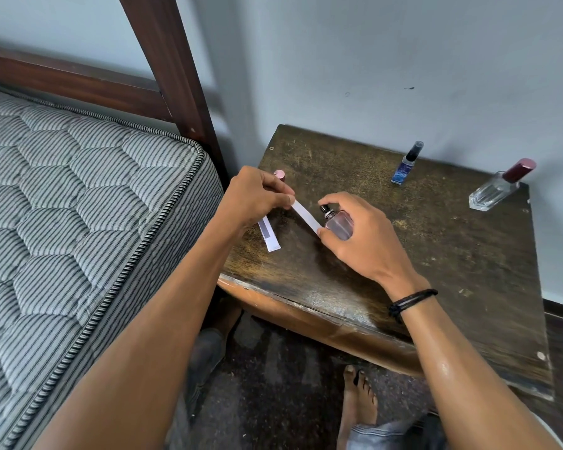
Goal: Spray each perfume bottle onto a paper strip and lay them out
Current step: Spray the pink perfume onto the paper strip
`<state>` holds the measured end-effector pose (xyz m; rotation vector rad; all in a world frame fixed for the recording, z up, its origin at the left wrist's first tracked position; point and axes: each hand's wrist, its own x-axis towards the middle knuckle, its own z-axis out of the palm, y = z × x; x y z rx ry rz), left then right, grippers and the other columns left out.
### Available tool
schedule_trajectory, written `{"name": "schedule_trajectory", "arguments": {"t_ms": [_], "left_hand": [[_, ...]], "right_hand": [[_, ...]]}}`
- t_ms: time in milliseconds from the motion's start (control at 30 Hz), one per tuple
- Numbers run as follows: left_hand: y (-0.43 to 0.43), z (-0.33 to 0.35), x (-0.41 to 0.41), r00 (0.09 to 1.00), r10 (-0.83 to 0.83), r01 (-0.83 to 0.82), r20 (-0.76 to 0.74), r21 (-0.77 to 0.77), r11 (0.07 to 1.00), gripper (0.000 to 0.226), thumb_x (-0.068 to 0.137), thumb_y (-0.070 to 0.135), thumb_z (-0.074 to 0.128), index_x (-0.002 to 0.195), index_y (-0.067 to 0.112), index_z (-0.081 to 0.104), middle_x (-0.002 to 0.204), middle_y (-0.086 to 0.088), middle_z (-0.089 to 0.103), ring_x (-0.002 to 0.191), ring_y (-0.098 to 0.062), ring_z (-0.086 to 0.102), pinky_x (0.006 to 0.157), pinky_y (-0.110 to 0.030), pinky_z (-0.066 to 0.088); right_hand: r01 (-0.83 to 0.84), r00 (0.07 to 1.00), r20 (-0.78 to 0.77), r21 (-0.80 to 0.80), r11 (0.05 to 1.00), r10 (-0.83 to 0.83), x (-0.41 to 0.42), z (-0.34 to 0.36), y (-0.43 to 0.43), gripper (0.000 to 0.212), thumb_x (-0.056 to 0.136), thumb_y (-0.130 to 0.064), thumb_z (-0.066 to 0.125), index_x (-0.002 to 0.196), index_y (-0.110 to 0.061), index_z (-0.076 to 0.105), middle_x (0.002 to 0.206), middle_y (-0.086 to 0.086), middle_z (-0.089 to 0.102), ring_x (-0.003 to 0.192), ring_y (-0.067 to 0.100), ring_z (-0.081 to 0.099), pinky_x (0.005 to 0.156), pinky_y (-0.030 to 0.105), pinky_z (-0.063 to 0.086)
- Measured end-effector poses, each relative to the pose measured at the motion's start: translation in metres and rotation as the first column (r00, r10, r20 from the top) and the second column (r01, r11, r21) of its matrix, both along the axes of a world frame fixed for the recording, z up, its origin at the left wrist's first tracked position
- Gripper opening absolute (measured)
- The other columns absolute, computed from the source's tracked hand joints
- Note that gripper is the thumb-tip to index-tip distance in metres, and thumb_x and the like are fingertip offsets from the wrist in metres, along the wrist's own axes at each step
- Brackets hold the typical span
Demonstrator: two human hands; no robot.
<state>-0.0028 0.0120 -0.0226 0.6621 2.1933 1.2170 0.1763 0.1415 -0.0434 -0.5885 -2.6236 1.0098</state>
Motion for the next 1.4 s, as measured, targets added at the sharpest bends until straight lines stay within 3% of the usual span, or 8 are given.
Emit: {"name": "schedule_trajectory", "arguments": {"t_ms": [300,433,533,600,733,833,1167,1400], "left_hand": [[-0.004,0.003,-0.007,1.000,-0.003,0.001,0.016,0.076,0.997,0.012,0.077,0.004,0.084,0.087,0.010,0.081,0.082,-0.004,0.078,0.080,-0.012,0.076,0.087,-0.029,0.060],[-0.004,0.004,-0.008,1.000,-0.027,0.028,-0.004,0.092,0.995,0.011,0.077,0.003,0.084,0.087,0.008,0.080,0.087,-0.006,0.077,0.092,-0.008,0.074,0.081,-0.028,0.061],[-0.005,0.006,-0.009,0.994,-0.061,0.069,-0.090,0.088,0.994,0.010,0.078,0.007,0.084,0.087,0.011,0.081,0.087,-0.002,0.078,0.103,-0.003,0.071,0.084,-0.026,0.060],[-0.005,0.010,-0.010,0.982,-0.079,0.094,-0.170,0.085,0.992,0.009,0.079,0.012,0.084,0.088,0.014,0.081,0.088,0.003,0.078,0.097,-0.004,0.073,0.086,-0.023,0.058],[-0.004,0.017,-0.006,0.954,-0.102,0.134,-0.283,0.095,0.986,0.010,0.082,0.016,0.083,0.092,0.015,0.081,0.082,0.006,0.077,0.076,-0.003,0.071,0.074,-0.016,0.056],[-0.004,0.017,-0.004,0.927,-0.100,0.143,-0.360,0.093,0.985,0.011,0.083,0.018,0.082,0.093,0.014,0.081,0.082,0.006,0.076,0.074,-0.001,0.070,0.069,-0.010,0.051],[-0.005,0.019,0.000,0.864,-0.080,0.149,-0.497,0.101,0.984,0.007,0.085,0.014,0.078,0.091,0.016,0.080,0.077,0.018,0.069,0.070,0.011,0.064,0.066,-0.003,0.045],[-0.005,0.020,0.002,0.807,-0.089,0.168,-0.584,0.083,0.982,0.007,0.083,0.014,0.076,0.088,0.016,0.081,0.075,0.032,0.061,0.074,0.012,0.064,0.070,-0.004,0.047]], "right_hand": [[-0.036,0.999,0.019,0.042,0.998,0.035,0.003,0.004,0.004,0.039,0.089,-0.029,0.074,0.126,-0.030,0.061,0.109,-0.007,0.064,0.093,0.016,0.059,0.077,0.032,0.046],[-0.026,1.000,0.016,0.028,0.999,0.025,0.004,0.004,0.006,0.040,0.089,-0.030,0.073,0.126,-0.032,0.060,0.109,-0.007,0.064,0.096,0.017,0.059,0.080,0.034,0.048],[-0.021,1.000,0.016,0.016,1.000,0.021,0.004,0.003,0.007,0.040,0.088,-0.030,0.073,0.126,-0.033,0.060,0.109,-0.007,0.064,0.096,0.016,0.059,0.080,0.034,0.047],[-0.022,1.000,0.018,0.019,1.000,0.022,0.003,0.003,0.007,0.041,0.088,-0.030,0.073,0.127,-0.033,0.060,0.110,-0.008,0.064,0.097,0.016,0.059,0.080,0.033,0.047],[-0.021,1.000,0.018,0.019,1.000,0.021,0.003,0.003,0.007,0.041,0.088,-0.031,0.073,0.127,-0.032,0.060,0.112,-0.007,0.065,0.097,0.016,0.060,0.080,0.033,0.048],[-0.023,1.000,0.017,0.021,1.000,0.023,0.003,0.002,0.007,0.041,0.088,-0.031,0.074,0.126,-0.032,0.061,0.110,-0.008,0.064,0.092,0.014,0.059,0.077,0.032,0.047],[-0.032,0.999,0.042,0.035,0.999,0.030,0.004,0.002,0.007,0.040,0.089,-0.028,0.072,0.127,-0.031,0.060,0.113,-0.007,0.065,0.091,0.014,0.059,0.076,0.030,0.045],[-0.028,0.998,0.058,0.036,0.999,0.026,0.003,0.004,0.007,0.041,0.089,-0.028,0.071,0.128,-0.031,0.060,0.121,-0.008,0.065,0.100,0.015,0.061,0.087,0.036,0.052]]}}
